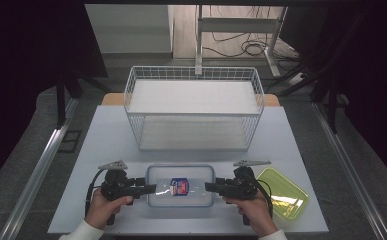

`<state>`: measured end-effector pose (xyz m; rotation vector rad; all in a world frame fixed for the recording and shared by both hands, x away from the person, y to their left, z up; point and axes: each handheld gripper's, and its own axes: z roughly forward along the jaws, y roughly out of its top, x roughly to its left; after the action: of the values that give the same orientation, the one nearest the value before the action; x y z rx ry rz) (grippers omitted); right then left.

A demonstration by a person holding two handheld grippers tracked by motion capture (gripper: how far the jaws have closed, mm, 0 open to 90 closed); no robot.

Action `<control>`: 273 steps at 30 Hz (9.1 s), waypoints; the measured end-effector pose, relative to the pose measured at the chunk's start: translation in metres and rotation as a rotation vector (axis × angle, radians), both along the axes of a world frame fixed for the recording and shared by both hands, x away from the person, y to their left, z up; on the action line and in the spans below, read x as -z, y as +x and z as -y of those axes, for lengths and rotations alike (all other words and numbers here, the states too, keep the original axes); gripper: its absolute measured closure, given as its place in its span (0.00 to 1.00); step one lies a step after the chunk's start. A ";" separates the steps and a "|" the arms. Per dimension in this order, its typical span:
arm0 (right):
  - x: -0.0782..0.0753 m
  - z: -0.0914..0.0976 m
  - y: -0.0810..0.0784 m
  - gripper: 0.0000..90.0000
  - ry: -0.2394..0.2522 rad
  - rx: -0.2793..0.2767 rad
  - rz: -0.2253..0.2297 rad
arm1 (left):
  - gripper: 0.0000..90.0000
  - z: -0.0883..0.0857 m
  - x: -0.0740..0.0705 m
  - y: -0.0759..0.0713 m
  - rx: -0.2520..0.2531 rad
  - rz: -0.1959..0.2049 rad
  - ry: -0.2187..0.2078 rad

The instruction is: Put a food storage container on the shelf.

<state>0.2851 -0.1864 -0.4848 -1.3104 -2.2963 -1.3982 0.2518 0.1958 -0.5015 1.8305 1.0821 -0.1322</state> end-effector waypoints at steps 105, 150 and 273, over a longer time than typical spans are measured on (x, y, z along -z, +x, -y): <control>-0.201 0.021 0.086 0.59 0.056 0.051 0.318 | 0.53 0.021 -0.208 0.109 0.028 0.296 0.044; -0.182 0.011 0.175 0.54 0.063 0.243 0.099 | 0.36 0.021 -0.185 0.203 -0.081 0.019 -0.055; -0.042 0.052 0.007 0.39 -0.039 0.029 0.186 | 0.29 0.001 -0.040 -0.006 -0.074 0.126 0.130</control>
<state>0.2925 -0.2385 -0.4427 -1.2784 -2.4421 -1.5537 0.2457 0.1951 -0.4619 1.8836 1.0891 0.0984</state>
